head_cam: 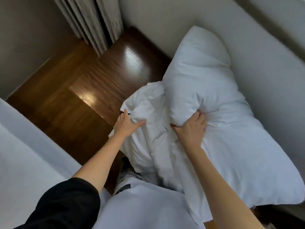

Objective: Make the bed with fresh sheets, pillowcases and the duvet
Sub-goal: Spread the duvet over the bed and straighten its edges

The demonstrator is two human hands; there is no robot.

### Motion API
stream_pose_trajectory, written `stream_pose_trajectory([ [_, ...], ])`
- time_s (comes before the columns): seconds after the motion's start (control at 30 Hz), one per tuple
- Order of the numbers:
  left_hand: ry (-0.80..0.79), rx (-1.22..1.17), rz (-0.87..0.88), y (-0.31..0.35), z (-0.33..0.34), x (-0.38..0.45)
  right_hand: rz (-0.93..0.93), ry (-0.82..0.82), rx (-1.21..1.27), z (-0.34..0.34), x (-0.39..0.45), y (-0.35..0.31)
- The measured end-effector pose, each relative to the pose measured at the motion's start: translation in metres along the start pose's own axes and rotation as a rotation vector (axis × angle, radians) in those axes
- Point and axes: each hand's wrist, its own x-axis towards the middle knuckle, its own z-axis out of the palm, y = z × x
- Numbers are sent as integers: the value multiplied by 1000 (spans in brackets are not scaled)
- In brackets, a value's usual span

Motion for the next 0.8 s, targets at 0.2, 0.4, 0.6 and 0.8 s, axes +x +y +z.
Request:
stream_pose_trajectory([
  [0.2,-123,97,-55,-10,2,58,92,-92,-77,30,34,-12],
  [0.4,-184,29,-78,-12,13,75,90,-138,-137,43,53,-4],
  [0.6,-280,-217,-51,-11,27,73,24,-143,-110,48,58,5],
  [0.8,-101,-652,-67,30,48,22,-78,-135,-1,31,54,18],
])
